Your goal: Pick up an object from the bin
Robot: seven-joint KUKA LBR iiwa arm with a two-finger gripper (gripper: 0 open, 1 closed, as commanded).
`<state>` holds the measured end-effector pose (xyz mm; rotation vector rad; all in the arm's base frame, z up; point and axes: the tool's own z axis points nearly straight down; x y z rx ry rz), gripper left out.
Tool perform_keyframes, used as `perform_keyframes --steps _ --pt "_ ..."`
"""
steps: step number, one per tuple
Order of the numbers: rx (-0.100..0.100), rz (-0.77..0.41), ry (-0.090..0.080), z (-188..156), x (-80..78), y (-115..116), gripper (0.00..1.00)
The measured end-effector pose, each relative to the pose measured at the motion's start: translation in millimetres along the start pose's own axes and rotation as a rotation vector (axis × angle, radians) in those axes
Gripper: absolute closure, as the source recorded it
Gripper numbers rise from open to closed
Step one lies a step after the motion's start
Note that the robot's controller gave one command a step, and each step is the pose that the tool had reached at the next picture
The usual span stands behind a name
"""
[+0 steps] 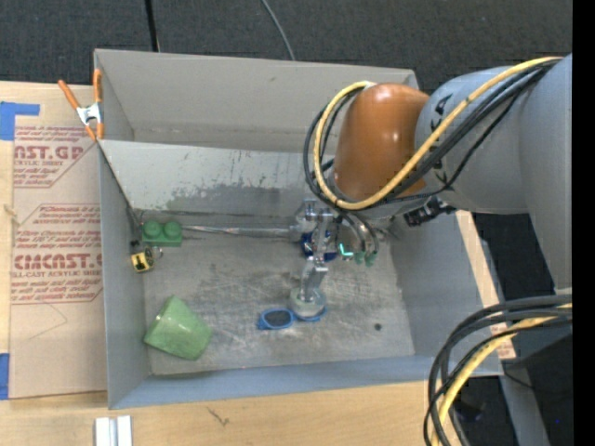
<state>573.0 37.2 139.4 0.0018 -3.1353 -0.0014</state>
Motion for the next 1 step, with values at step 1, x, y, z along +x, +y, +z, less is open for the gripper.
perform_keyframes --steps 1 --pt "0.001 -0.22 -0.031 66.3 85.6 -28.0 0.0"
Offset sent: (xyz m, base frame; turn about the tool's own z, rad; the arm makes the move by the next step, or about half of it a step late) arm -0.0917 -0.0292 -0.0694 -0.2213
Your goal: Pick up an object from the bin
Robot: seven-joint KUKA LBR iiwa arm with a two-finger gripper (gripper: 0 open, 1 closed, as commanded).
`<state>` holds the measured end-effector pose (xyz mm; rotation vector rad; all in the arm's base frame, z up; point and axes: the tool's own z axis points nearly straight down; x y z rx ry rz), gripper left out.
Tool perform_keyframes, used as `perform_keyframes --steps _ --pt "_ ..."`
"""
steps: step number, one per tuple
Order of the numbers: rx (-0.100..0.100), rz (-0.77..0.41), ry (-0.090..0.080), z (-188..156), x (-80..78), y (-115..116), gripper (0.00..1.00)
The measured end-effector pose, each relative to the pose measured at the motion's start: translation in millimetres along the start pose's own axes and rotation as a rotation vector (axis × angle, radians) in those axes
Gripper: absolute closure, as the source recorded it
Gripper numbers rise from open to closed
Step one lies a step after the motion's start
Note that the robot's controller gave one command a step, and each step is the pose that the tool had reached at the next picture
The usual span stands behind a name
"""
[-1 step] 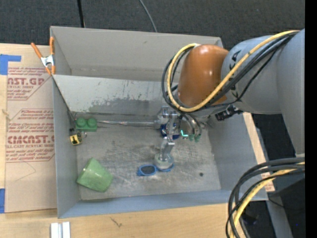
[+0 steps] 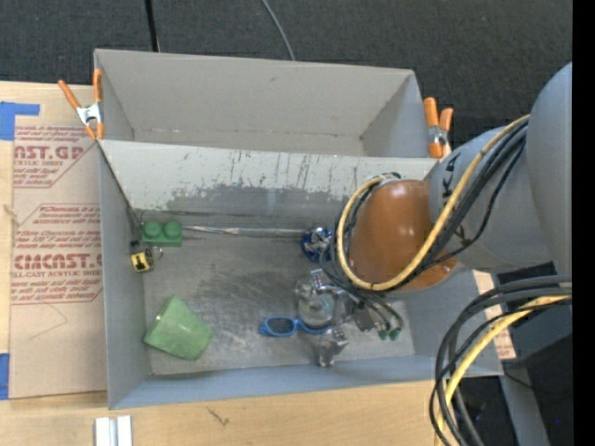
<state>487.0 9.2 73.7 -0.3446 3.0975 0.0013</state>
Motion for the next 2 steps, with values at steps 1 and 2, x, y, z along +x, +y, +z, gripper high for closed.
perform_keyframes --steps 1,2 --pt "-0.001 0.0 0.01 -1 1.0 0 1.0" --pt "-0.001 -0.051 0.015 -169 -6.9 19 1.0"
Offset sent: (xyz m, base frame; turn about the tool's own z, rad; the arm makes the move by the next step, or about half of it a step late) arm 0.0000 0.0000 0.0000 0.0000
